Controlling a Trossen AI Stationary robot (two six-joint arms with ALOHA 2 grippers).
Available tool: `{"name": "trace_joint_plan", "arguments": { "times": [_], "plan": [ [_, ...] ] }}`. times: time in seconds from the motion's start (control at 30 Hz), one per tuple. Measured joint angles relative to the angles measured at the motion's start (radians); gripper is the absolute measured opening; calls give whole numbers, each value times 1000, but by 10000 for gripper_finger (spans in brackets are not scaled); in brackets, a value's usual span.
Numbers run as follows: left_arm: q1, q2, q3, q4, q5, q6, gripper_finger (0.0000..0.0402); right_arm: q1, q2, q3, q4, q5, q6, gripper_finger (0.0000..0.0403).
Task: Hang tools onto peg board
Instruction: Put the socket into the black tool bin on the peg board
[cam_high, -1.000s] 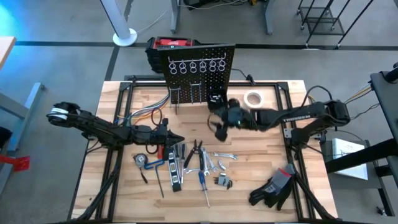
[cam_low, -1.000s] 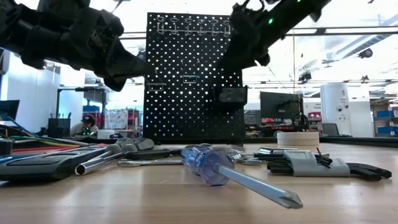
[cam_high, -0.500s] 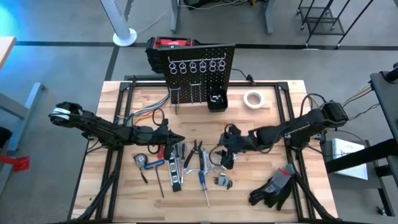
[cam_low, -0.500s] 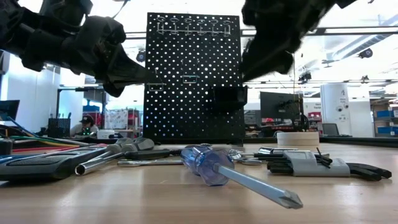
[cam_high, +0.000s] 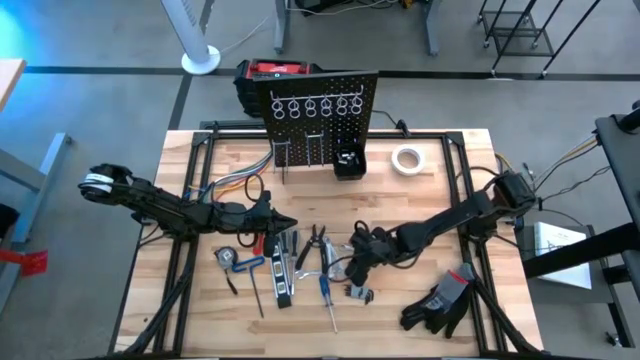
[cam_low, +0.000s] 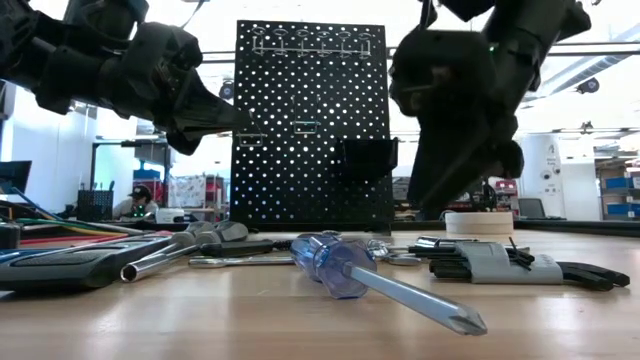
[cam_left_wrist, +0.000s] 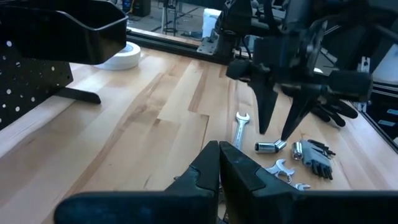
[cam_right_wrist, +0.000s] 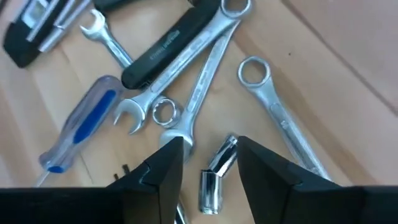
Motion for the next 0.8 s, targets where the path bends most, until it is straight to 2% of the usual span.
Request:
{"name": "trace_joint_plan", "arguments": {
  "times": [0.47,0.8],
  "plan": [
    [0,0,1,-15,-8,0,0,0,131,73,-84,-41,25,105],
    [0,0,1,-21,-10,0,0,0,103,110,-110,-44,-125,87]
  ]
}}
